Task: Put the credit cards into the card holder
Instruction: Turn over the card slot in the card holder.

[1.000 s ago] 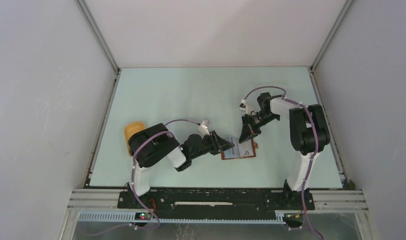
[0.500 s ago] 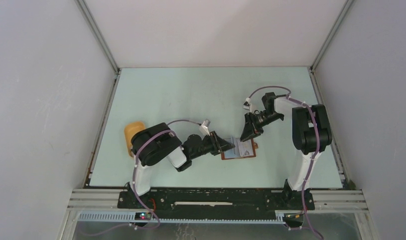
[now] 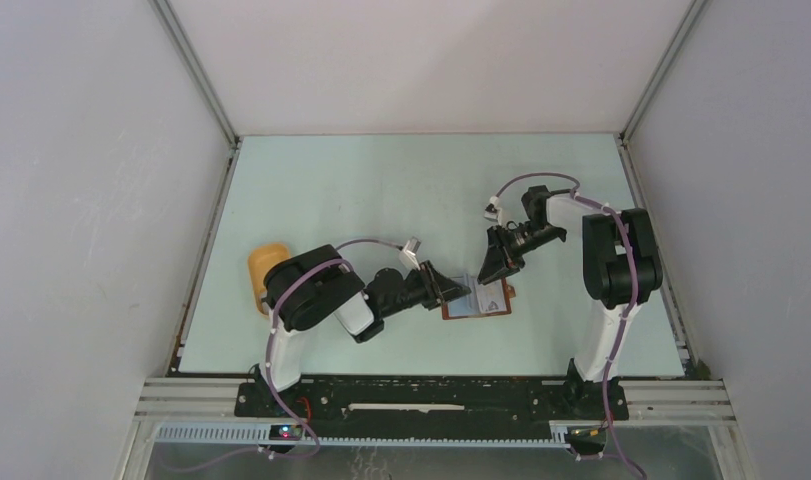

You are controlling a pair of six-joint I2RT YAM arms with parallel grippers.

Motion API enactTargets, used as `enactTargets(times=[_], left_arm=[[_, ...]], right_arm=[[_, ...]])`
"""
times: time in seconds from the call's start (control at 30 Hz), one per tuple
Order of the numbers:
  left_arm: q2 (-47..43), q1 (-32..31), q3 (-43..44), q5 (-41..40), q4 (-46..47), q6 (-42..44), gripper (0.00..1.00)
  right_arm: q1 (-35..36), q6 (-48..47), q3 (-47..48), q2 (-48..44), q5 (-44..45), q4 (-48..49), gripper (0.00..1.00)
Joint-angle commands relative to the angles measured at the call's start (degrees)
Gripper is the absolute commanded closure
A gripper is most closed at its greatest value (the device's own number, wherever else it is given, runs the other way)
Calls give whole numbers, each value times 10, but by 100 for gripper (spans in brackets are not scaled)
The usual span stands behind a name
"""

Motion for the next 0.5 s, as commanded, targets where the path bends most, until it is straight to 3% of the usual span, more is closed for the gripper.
enactTargets(times=[0.0,0.1,0.27,0.47], left_arm=[[3,4,22,12,26,-2,70],[8,3,25,13,27,-3,72],[14,1,34,18,28,-7,77],[20,1,36,17,28,-8,82]], right_arm=[[-7,-9,-1,16,-37,-12,63],[-10,-10,-1,19,-57,-16,62],[-11,-12,-2,19,-64,-18,49],[-11,-7,-2,23,-62,-15,48]])
